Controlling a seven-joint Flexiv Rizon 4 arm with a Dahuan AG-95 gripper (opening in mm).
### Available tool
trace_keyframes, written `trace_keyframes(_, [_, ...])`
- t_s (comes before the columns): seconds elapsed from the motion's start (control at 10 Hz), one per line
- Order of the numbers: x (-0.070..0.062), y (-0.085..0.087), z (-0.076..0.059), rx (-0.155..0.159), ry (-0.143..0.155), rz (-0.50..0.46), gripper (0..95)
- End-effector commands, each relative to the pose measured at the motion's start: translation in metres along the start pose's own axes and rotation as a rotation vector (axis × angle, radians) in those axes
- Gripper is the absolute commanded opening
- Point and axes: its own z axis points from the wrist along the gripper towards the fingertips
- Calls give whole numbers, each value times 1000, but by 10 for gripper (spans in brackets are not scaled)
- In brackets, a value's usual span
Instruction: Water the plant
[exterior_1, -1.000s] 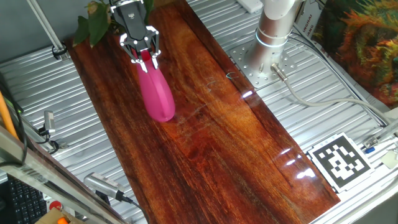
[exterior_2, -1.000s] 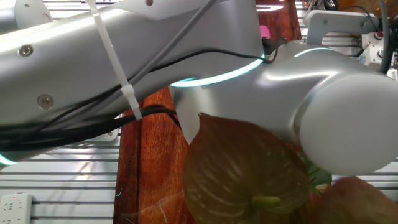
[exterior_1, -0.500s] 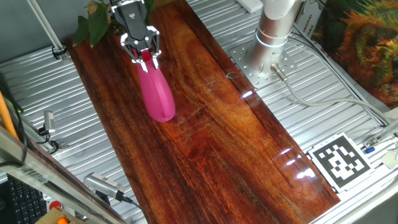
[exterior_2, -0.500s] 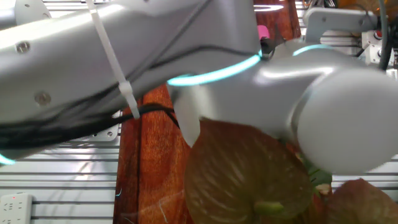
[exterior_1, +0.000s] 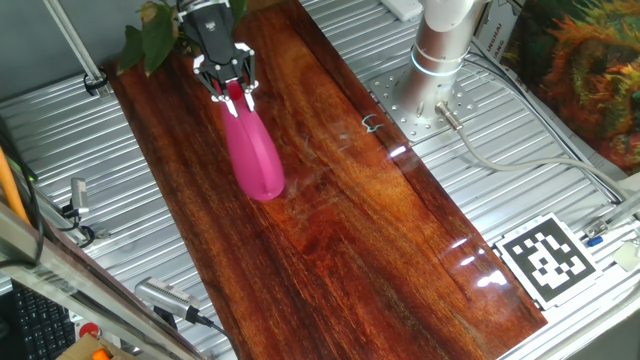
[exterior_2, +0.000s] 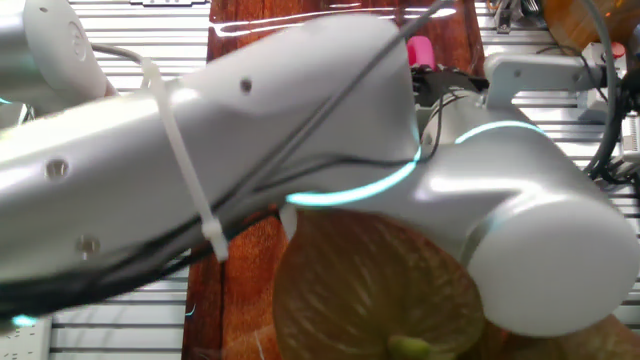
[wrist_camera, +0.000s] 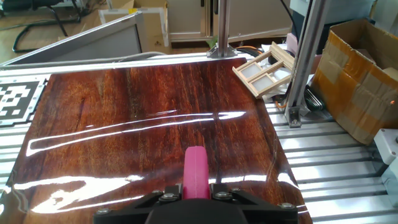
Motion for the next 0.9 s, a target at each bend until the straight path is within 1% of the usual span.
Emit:
trace_keyframes(0.1, [-1,0,-1,-2,-6,-5,0])
trace_keyframes(0.2, [-1,0,-1,-5,-1,-6,0])
trace_keyframes(0.3, [-1,0,-1,-5,22,-15,0])
trace_keyframes(0.5, [-1,0,-1,-8,21,-15,0])
trace_keyframes(0.6, [-1,0,-1,-3,81,15,0])
trace_keyframes(0.7, [-1,0,-1,-1,134,37,0])
trace_keyframes(0.8, [-3,1,-2,4,203,81,0])
trace_keyframes(0.9, [-7,1,-5,6,240,108,0])
